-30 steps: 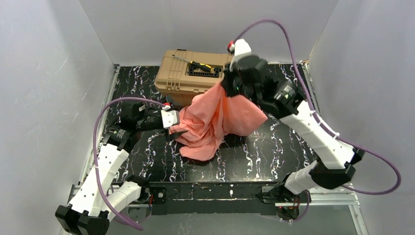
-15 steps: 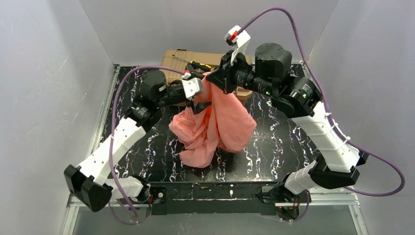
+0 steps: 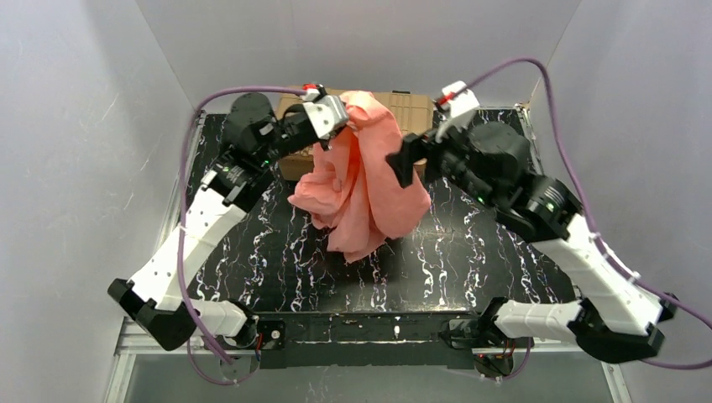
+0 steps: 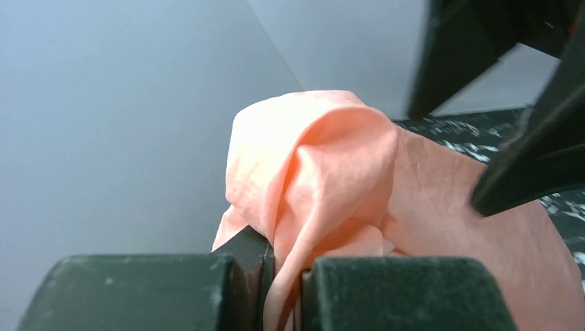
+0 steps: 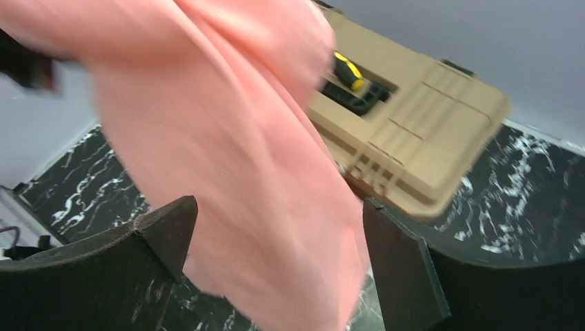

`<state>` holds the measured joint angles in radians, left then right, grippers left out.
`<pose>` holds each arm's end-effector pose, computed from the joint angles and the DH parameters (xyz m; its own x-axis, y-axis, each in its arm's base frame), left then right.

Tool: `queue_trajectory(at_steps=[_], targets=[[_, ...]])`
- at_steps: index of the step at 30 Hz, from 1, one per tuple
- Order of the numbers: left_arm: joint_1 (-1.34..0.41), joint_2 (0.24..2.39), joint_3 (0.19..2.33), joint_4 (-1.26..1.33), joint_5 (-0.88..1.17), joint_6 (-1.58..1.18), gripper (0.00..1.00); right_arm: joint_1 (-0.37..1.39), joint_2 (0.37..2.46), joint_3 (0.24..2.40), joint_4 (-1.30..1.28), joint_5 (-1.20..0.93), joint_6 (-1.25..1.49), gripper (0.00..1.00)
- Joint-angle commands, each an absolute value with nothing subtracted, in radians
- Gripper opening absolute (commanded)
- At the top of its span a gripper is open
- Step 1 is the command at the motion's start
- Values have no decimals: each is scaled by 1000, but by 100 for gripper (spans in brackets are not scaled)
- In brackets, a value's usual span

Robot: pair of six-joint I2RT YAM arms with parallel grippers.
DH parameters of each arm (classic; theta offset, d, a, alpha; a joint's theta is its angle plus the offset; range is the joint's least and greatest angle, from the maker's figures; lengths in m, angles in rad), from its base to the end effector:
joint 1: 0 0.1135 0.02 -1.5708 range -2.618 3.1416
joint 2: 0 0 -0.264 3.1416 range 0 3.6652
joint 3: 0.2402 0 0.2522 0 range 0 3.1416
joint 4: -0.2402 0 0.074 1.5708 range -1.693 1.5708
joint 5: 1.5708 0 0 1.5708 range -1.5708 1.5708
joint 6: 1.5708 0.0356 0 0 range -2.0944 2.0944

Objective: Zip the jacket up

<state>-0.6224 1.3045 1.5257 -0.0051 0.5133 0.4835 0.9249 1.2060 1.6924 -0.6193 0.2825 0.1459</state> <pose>0.2164 -0.1768 0.5030 0.5715 0.0884 -0.8158 0.7137 0.4372 0.5473 0.1413 0.1710 0.5133 -0.1662 0.0114 -0.9860 -0.5826 0.8056 0.1076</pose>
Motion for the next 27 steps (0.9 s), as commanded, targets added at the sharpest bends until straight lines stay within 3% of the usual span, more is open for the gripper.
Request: queue_trajectory(at_steps=[1,6,11,15,19,25,26,27], targets=[[-612,1213,1649,32,447,529,0,923,1017,1523,-569,422,173,98],[-612,1169,1681,57,486,539,0,923,869,1205,-503,255,236,98],[-612,1157,1698,57,480,511,0,925,851,954,-271,87,252,98],[-612,1132,1687,47,467,512,0,925,868,870,-23,162,244,98],[-612,1114,1678,37,453,523,0,926,997,898,129,-64,277,96],[-612,1088,1631,34,420,541,0,931,1034,932,228,-256,356,70],[-612,1083,1622,37,419,541,0,931,1016,938,225,-236,353,61],[-612,1079,1615,39,416,544,0,931,999,958,198,-203,347,29]])
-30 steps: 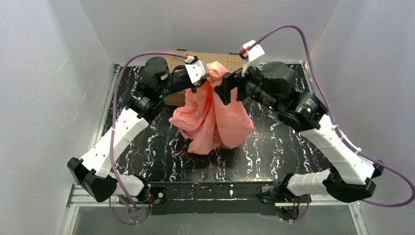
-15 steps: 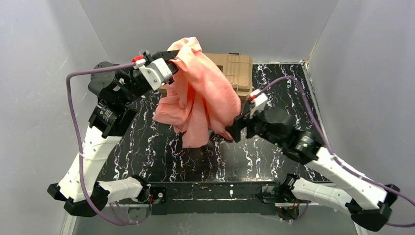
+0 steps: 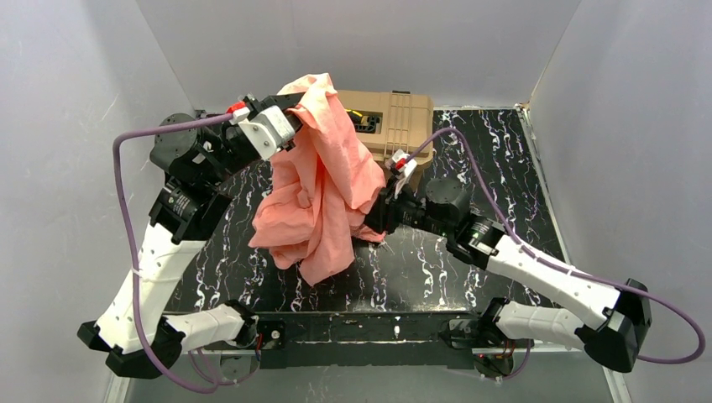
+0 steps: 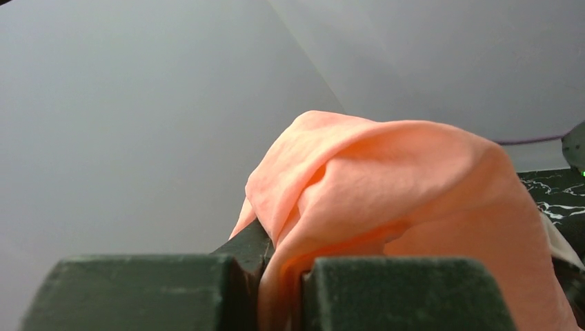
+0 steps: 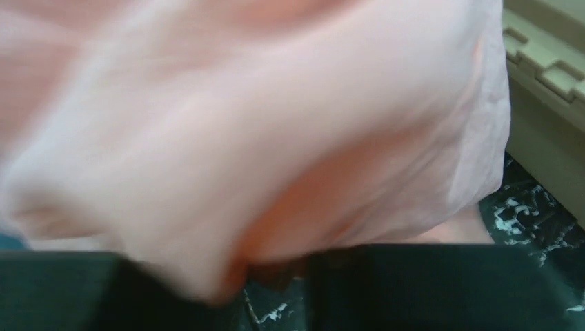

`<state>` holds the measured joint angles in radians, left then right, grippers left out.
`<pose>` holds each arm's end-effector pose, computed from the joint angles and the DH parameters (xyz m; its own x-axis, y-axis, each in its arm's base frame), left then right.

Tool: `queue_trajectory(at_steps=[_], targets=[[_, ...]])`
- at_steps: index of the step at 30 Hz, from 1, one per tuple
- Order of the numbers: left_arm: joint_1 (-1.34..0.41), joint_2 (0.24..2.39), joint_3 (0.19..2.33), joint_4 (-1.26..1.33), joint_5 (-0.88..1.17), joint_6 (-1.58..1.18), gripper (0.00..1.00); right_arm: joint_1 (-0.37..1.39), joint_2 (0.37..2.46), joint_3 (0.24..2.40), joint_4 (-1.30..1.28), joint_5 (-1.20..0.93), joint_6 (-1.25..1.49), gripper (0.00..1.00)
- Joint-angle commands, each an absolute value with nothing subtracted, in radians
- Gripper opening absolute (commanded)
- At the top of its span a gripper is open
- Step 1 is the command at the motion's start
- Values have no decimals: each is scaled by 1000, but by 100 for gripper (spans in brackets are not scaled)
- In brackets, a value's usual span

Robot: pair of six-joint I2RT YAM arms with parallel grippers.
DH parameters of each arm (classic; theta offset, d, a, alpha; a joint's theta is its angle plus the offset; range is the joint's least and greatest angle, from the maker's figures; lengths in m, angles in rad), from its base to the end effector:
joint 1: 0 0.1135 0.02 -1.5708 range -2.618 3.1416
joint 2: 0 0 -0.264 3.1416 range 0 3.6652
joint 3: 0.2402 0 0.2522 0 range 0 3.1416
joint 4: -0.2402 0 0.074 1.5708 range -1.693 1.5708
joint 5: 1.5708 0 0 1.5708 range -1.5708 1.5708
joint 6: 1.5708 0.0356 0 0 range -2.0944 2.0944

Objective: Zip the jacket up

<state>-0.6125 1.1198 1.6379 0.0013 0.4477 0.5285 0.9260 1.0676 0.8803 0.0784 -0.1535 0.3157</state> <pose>0.1385 -0.1162 0.5772 0.7671 0.0165 -0.6413 0.5083 0.5943 0.6233 0.1478 0.2055 0.3462 -0.3357 0.0641 -0.9398 -0.8173 0.4761 0.3244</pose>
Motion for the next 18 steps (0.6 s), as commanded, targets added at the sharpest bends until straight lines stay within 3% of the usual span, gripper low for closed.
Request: queue_trajectory(at_steps=[1,6,14,18], targets=[[-612,1077,1608,42,411,547,0,930,981,992,139,-124,337,4],[-612,1062,1578,40,407,537,0,930,916,1229,-108,148,234,1],[-612,1009,1477,35,373,560,0,930,1016,1673,-438,226,131,1],[-612,970,1400,33,318,596,0,930,1057,1747,-526,269,114,1]])
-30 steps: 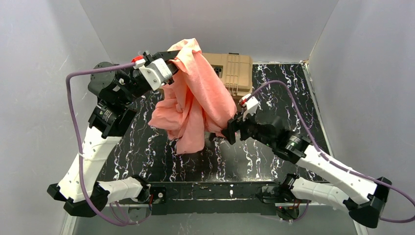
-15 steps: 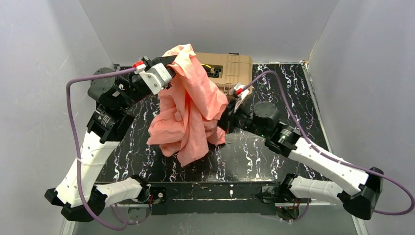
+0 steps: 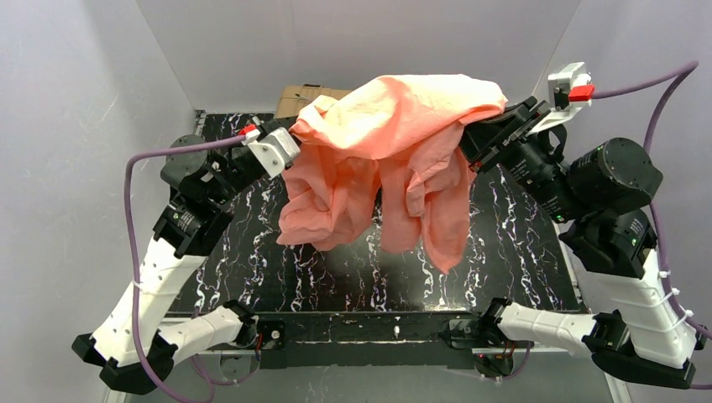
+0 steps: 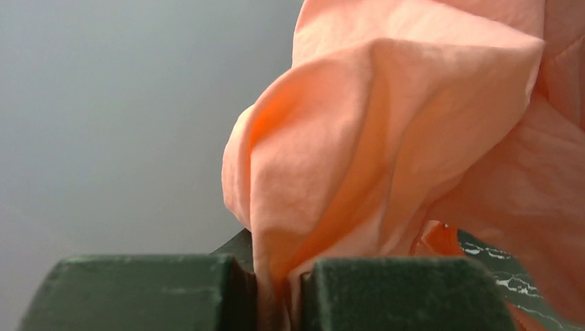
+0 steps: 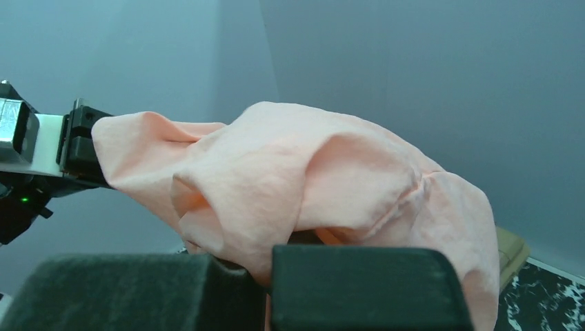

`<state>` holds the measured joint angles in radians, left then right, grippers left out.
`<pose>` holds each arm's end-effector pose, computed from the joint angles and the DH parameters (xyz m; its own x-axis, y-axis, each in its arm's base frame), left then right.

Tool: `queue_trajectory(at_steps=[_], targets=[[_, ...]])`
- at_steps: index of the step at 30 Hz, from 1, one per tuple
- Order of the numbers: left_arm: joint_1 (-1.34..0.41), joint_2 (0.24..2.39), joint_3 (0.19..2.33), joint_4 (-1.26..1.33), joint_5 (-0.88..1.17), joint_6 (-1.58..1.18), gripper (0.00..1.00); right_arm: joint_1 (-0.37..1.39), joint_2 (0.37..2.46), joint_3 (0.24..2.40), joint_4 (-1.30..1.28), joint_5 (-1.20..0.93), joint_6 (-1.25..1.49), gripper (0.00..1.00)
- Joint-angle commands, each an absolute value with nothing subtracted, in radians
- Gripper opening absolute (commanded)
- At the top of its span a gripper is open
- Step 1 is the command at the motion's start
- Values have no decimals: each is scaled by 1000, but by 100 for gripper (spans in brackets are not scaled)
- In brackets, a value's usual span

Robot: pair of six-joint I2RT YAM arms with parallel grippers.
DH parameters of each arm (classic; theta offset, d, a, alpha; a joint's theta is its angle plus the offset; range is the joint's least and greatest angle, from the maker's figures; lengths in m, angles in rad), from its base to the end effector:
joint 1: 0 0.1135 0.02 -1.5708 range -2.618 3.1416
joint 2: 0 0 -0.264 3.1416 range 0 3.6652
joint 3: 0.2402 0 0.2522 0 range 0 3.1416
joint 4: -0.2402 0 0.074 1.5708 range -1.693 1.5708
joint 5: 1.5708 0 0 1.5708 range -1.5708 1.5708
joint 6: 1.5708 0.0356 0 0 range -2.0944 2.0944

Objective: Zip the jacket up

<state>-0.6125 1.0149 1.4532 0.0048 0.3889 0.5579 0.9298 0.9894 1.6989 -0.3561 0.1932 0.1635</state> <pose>0.1343 -0.1109 0.5419 0.7276 0.0874 -0.6804 0.5034 0.6057 0.6162 0.0796 0.0953 0.5769 0.0937 0.3927 -0.9149 -0.7035 0.6763 0.2183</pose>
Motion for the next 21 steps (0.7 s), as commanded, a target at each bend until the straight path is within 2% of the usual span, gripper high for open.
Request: queue_trajectory(at_steps=[1,4,5,9,12,13,14,15,18,21], targets=[[-612,962,1379,25,303,609,0,930,1058,1756,-532,283,108,1],[-612,939,1298,16,232,679,13,930,1070,1786,-554,322,85,1],[-612,939,1268,25,190,689,21,930,1081,1802,-572,331,81,1],[-611,947,1196,-23,72,703,38,930,1135,1849,-622,392,77,1],[-609,934,1112,20,35,709,40,930,1155,1866,-631,465,72,1],[-608,931,1087,45,20,716,50,930,1160,1873,-632,471,72,1],[-607,932,1072,54,13,719,68,930,1165,1882,-635,472,75,1],[-607,933,1067,46,12,711,78,930,1174,1895,-643,477,81,1],[-607,909,1083,-68,115,685,97,930,1210,1914,-681,557,83,1],[-607,827,1039,-120,307,678,98,930,1233,1903,-698,722,73,1]])
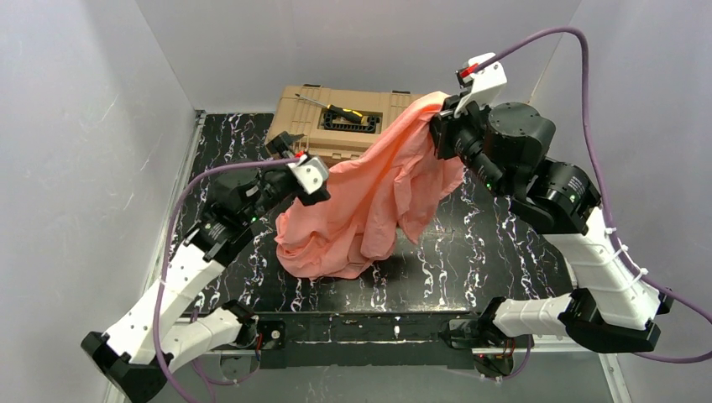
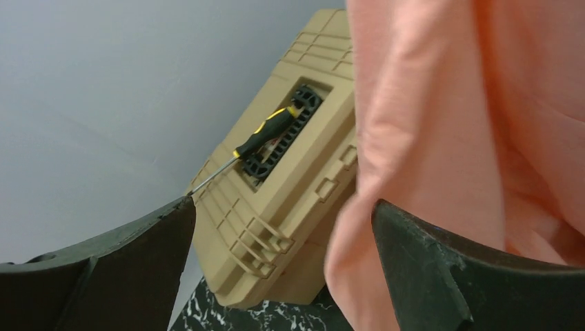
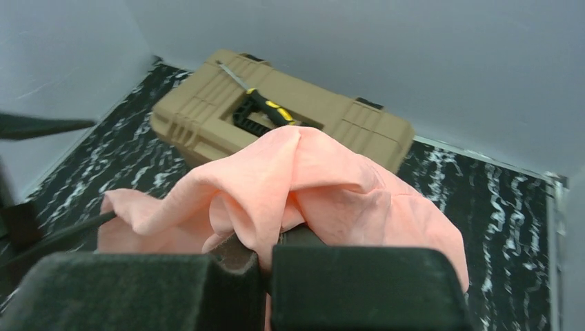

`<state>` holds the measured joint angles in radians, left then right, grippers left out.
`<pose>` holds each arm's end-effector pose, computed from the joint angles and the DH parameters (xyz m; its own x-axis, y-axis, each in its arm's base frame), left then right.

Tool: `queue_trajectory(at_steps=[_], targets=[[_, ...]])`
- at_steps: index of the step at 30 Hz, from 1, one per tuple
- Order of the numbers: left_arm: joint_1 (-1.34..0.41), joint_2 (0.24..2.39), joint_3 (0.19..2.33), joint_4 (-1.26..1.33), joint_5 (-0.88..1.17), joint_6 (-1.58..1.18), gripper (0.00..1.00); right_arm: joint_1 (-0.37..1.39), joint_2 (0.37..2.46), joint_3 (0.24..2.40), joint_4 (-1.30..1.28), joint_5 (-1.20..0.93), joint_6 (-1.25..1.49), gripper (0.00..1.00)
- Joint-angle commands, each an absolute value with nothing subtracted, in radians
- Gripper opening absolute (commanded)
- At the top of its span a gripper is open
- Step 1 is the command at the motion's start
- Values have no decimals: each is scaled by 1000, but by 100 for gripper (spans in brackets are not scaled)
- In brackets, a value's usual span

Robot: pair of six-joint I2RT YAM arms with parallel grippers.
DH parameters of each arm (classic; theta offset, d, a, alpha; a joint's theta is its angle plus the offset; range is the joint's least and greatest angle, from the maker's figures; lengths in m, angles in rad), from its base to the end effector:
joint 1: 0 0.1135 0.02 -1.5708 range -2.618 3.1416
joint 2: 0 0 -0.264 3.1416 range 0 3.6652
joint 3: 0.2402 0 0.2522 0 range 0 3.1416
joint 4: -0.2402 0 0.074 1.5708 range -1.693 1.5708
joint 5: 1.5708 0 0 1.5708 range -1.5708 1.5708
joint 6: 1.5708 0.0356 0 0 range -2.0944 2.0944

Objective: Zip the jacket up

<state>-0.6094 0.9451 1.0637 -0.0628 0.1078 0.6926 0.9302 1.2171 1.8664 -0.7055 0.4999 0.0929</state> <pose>0.1706 -0.1238 0.4221 0.4548 0.4567 -0.7646 0.4765 0.6004 0.6422 0.1287 0.1441 0.5511 -0.0722 0.0394 -0.9966 -0.4127 0.9085 0.0658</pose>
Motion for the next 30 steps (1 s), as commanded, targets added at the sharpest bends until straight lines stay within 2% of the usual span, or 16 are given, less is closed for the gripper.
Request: queue_trajectory(at_steps=[1,5,7,12,16,23,28,30], targets=[[-607,797,1021,-149,376,694,98,930,1236,1889,-693,785,62,1],[-608,692,939,-401,628,866,98,927,1240,1850,-649,942,20,1],[-609,630,873,-587,747,1117,96,924,1252,1854,-646,949,15,1],[-620,610,717,-770,810,1398,93,912,1283,1847,-651,934,24,1],[-655,774,720,-754,825,1420,92,896,1297,1827,-658,917,55,1],[-698,987,695,-570,714,1408,88,839,1280,1763,-652,866,97,1],[-722,1132,697,-359,567,1220,87,801,1256,1710,-641,840,119,1],[-725,1199,733,-314,503,1119,83,790,1246,1706,-646,834,121,1]])
